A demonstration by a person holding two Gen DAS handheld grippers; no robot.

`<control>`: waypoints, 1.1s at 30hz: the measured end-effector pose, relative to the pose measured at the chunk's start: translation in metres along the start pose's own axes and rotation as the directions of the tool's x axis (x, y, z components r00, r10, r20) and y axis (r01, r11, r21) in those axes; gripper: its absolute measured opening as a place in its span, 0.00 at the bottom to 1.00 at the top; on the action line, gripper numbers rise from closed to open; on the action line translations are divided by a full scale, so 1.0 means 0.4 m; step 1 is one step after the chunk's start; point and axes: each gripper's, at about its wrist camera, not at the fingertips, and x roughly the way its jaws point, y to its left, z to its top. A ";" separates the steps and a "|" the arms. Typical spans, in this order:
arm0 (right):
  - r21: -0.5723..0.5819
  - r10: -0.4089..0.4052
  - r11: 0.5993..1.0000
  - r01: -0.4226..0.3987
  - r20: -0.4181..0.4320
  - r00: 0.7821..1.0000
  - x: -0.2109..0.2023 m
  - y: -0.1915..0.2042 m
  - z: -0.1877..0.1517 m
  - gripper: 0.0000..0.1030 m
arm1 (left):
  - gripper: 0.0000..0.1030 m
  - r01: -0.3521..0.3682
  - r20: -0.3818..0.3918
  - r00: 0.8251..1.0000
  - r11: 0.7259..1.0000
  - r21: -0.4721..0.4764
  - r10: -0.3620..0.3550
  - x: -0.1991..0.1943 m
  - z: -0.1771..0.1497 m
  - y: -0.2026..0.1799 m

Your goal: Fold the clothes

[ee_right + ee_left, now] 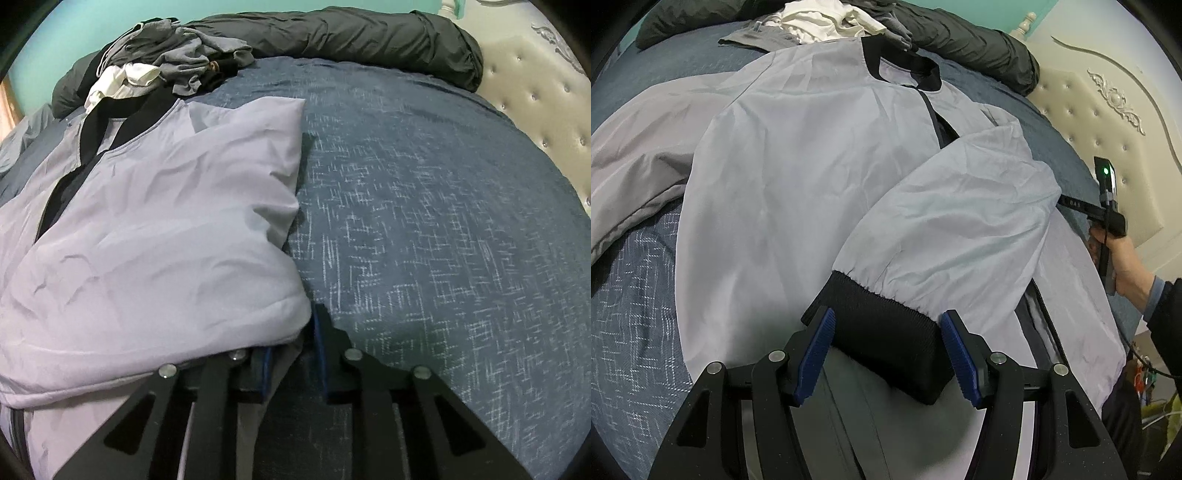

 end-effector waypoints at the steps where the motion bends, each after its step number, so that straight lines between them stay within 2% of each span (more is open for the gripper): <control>1: -0.004 0.006 1.000 -0.006 -0.003 1.000 -0.006 -0.002 -0.002 0.17 | 0.62 0.004 0.001 1.000 1.000 -0.006 -0.004 -0.003 0.002 0.003; 5: -0.020 0.031 0.999 -0.031 -0.015 0.999 -0.031 -0.012 -0.012 0.17 | 0.62 0.007 0.017 1.000 1.000 -0.031 -0.006 -0.038 0.021 0.013; 7: -0.009 0.073 0.997 -0.073 -0.012 0.997 -0.064 -0.034 -0.020 0.17 | 0.62 0.021 0.047 0.999 0.999 -0.038 -0.019 -0.070 0.035 0.015; 10: 0.007 0.090 0.996 -0.090 0.028 0.996 -0.123 -0.072 0.007 0.21 | 0.62 0.016 0.082 0.997 0.999 -0.035 -0.013 -0.098 0.069 0.020; 12: 0.036 0.078 0.996 -0.080 0.053 0.996 -0.141 -0.078 0.047 0.25 | 0.63 0.018 0.082 0.997 0.999 -0.039 -0.015 -0.092 0.091 0.030; 14: 0.080 0.083 0.993 -0.088 0.069 0.994 -0.143 -0.076 0.098 0.34 | 0.63 0.022 0.081 0.997 0.999 -0.043 -0.018 -0.085 0.112 0.041; 15: 0.102 0.093 0.990 -0.100 0.073 0.993 -0.138 -0.073 0.125 0.42 | 0.63 0.027 0.076 0.997 0.999 -0.043 -0.023 -0.078 0.120 0.050; 20: 0.113 0.091 0.989 -0.100 0.081 0.993 -0.114 -0.010 0.181 0.42 | 0.63 0.009 0.019 1.000 1.000 -0.019 -0.008 -0.041 0.124 0.065; 26: 0.095 0.123 0.987 -0.129 0.061 0.990 -0.101 0.022 0.139 0.42 | 0.63 0.031 -0.043 0.999 0.999 -0.026 -0.032 -0.013 0.099 0.076; 31: 0.125 0.113 0.985 -0.119 0.054 0.992 -0.139 -0.008 0.086 0.42 | 0.62 0.064 -0.074 0.995 0.996 -0.066 -0.069 0.000 0.068 0.085; 32: 0.126 0.112 0.985 -0.118 0.057 0.992 -0.151 -0.014 0.079 0.42 | 0.57 0.071 -0.076 0.994 0.995 -0.077 -0.077 0.001 0.062 0.088; 33: 0.128 0.110 0.985 -0.117 0.061 0.992 -0.163 -0.021 0.071 0.42 | 0.46 0.073 -0.078 0.994 0.994 -0.083 -0.080 0.001 0.056 0.088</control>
